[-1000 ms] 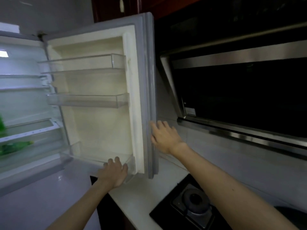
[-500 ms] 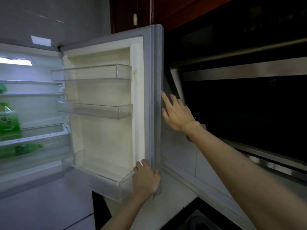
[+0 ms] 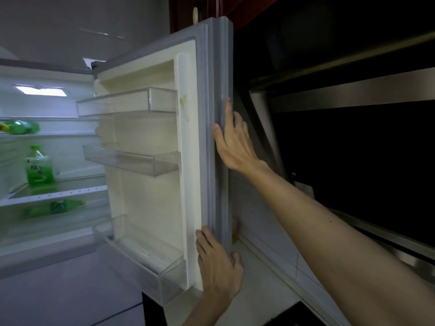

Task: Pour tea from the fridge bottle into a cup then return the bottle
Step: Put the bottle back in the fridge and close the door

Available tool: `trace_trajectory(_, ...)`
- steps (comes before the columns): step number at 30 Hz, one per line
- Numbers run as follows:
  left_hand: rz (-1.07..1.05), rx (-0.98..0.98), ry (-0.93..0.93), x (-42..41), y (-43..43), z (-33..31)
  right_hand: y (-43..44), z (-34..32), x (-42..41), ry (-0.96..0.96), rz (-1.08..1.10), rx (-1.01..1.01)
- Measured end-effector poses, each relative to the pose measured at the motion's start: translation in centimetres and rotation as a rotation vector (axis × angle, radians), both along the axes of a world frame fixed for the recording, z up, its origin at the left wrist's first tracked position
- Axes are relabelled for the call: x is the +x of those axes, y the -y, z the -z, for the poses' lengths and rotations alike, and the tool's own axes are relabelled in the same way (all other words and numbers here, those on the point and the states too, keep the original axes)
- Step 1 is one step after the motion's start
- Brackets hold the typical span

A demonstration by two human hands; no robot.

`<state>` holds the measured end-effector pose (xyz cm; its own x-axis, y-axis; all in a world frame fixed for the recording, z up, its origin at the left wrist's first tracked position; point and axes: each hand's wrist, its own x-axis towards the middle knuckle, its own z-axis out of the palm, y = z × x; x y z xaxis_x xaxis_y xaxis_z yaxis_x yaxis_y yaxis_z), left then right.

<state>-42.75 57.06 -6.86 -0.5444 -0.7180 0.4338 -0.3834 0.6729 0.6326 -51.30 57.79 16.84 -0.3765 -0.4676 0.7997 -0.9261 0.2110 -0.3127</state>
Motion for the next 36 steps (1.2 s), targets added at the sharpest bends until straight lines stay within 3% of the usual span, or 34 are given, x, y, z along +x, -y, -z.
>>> trace_trajectory(20, -0.115, 0.015, -0.040, 3.5, 0.8, -3.9, 2.6, -0.4, 3.6, -0.130, 0.106, -0.117)
trace_trajectory(36, -0.001, 0.083, -0.028, 14.3, 4.3, -5.6, 4.9, -0.1, 14.9, -0.142, 0.213, -0.112)
